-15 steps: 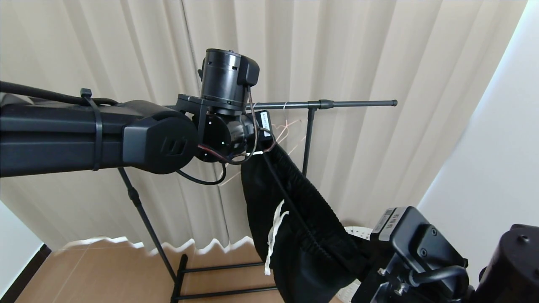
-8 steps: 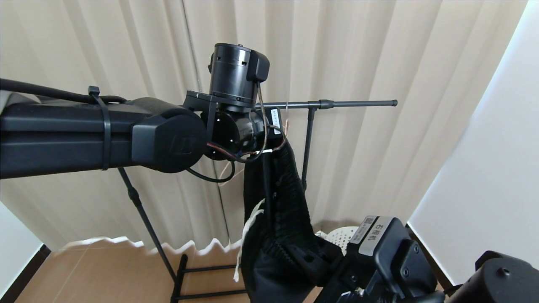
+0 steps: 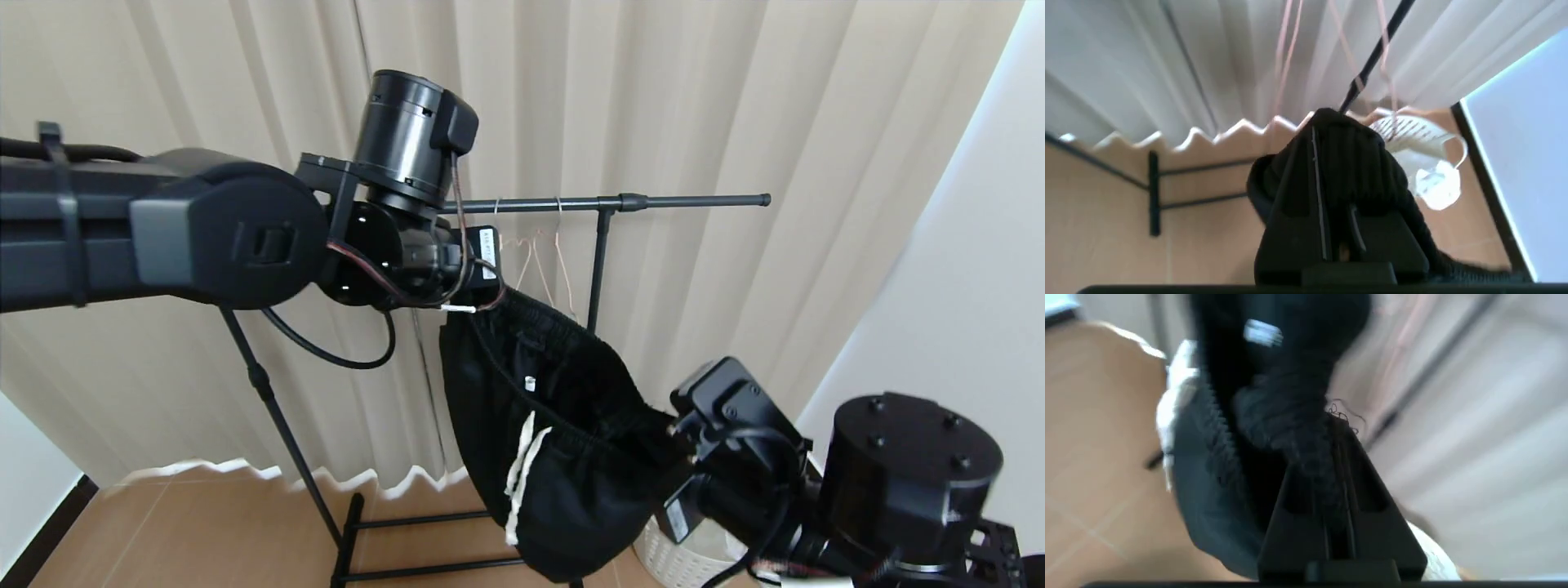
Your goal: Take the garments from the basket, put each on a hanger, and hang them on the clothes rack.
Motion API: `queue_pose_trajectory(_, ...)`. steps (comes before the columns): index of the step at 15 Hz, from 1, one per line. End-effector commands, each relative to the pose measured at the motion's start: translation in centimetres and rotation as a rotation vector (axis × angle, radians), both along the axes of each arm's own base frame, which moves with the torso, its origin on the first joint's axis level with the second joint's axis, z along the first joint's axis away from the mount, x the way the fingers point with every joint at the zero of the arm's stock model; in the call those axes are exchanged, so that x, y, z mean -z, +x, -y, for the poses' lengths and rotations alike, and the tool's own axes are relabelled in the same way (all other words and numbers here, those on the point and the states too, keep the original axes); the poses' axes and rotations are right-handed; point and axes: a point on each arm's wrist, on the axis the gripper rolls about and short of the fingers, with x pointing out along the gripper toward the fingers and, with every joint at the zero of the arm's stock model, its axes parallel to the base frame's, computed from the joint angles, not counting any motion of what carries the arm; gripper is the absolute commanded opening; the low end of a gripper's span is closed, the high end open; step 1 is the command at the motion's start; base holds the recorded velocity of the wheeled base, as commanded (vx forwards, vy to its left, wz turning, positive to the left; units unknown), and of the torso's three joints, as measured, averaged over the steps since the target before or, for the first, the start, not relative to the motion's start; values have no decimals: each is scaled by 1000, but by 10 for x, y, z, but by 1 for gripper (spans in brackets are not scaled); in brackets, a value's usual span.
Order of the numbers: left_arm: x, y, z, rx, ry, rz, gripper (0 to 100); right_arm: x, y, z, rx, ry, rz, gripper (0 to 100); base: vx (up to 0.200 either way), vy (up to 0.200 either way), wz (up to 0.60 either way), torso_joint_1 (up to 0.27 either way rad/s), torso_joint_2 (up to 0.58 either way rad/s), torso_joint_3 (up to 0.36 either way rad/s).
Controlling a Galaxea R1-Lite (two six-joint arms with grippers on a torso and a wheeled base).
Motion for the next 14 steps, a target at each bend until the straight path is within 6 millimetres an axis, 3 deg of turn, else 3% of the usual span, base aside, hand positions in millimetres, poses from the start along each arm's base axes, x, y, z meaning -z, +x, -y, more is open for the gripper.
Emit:
queue_pose_trajectory(1,-22,-32,-30,-10,20,-16,0,-38,43,29,205,64,59,0,0,0,0,0,0,0)
queue_pose_trajectory(3,-9,-58,-47,24,125,-95,0,-39,64,27,292,81,66,0,0,0,0,0,0,0)
queue_pose_trajectory(4,7,-76,-53,82,187,-146,0,-36,74,21,341,103,61,0,0,0,0,0,0,0)
queue_pose_trajectory(8,46,-133,-51,285,268,-258,0,-43,107,-1,495,272,79,0,0,0,0,0,0,0)
queue_pose_trajectory(10,59,-145,-42,372,260,-298,0,-44,114,-10,524,336,82,0,0,0,0,0,0,0)
queue_pose_trajectory(13,59,-156,-28,464,167,-334,0,-47,105,-24,487,384,71,0,0,0,0,0,0,0)
queue_pose_trajectory(14,62,-156,-12,470,103,-346,0,-45,102,-27,483,390,64,0,0,0,0,0,0,0)
